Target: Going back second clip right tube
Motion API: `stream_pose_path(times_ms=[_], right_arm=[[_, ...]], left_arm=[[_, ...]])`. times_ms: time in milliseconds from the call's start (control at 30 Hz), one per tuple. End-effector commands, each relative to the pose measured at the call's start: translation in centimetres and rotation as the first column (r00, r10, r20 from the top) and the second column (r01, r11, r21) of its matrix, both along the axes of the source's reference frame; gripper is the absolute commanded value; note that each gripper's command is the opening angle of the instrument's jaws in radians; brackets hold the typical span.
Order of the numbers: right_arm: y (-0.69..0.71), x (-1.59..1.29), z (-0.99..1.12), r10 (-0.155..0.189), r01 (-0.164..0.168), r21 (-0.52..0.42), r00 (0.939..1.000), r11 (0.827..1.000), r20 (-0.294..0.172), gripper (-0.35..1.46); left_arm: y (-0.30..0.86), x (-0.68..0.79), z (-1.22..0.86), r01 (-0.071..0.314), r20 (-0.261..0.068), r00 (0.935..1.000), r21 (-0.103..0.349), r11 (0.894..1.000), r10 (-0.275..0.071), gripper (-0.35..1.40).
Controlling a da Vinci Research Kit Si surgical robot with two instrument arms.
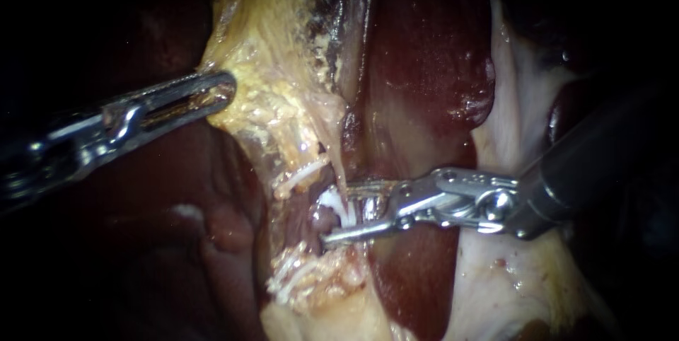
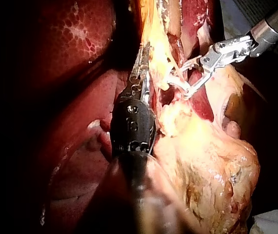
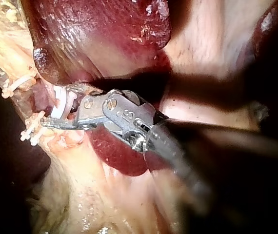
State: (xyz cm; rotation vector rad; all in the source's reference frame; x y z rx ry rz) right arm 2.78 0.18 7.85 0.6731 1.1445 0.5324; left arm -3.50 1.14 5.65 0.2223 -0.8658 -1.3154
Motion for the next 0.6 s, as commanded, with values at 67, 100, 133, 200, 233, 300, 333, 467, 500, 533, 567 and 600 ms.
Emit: stream_pose_path(times_ms=[67,100,133,200,233,300,333,467,500,533,567,600], right_arm=[[0.03,-0.03,0.0,0.0,0.0,0.001,1.0,1.0,0.0,0.6],[0.03,-0.03,0.02,0.0,0.0,0.001,1.0,1.0,0.0,0.6],[0.03,-0.03,0.05,0.001,-0.001,0.0,1.0,1.0,0.001,0.6],[0.02,-0.02,0.11,0.002,-0.002,-0.003,1.0,1.0,0.002,0.6],[0.01,-0.01,0.14,0.002,-0.002,-0.004,1.0,1.0,0.002,0.6],[-0.02,0.01,0.23,0.003,-0.003,-0.009,1.0,1.0,0.004,0.6],[-0.04,0.05,0.28,0.01,-0.01,0.004,0.9999,1.0,0.008,0.6],[-0.17,0.26,0.46,-0.005,0.005,0.049,1.0,0.999,-0.003,0.6],[-0.22,0.31,0.49,-0.003,0.003,0.067,0.9999,0.998,-0.01,0.6],[-0.26,0.37,0.51,-0.003,0.004,0.078,0.9998,0.997,-0.019,0.6],[-0.31,0.44,0.54,-0.005,0.008,0.091,0.9996,0.996,-0.029,0.6],[-0.34,0.48,0.55,-0.008,0.011,0.096,0.9994,0.995,-0.033,0.6]], left_arm=[[0.0,-0.01,0.0,0.001,-0.001,1.0,0.0,1.0,-0.001,-0.35],[0.0,-0.01,0.0,0.001,-0.001,1.0,0.0,1.0,-0.001,-0.35],[0.0,-0.01,0.0,0.001,-0.001,1.0,0.0,1.0,-0.001,-0.35],[0.0,-0.01,0.0,0.001,-0.001,1.0,0.0,1.0,-0.001,-0.35],[0.0,-0.01,0.0,0.001,-0.001,1.0,0.0,1.0,-0.001,-0.35],[0.0,-0.01,0.0,0.001,-0.001,1.0,0.0,1.0,-0.001,-0.35],[0.0,-0.01,0.0,-0.001,-0.003,1.0,0.002,1.0,0.001,-0.35],[0.0,-0.01,0.0,0.0,-0.003,1.0,0.002,1.0,0.0,-0.35],[0.0,-0.01,0.0,0.0,-0.003,1.0,0.002,1.0,0.0,-0.35],[0.0,-0.01,0.0,0.0,-0.003,1.0,0.002,1.0,0.0,-0.35],[0.0,-0.01,0.0,0.0,-0.003,1.0,0.002,1.0,0.0,-0.35],[0.0,-0.01,0.0,0.0,-0.003,1.0,0.002,1.0,0.0,-0.35]])
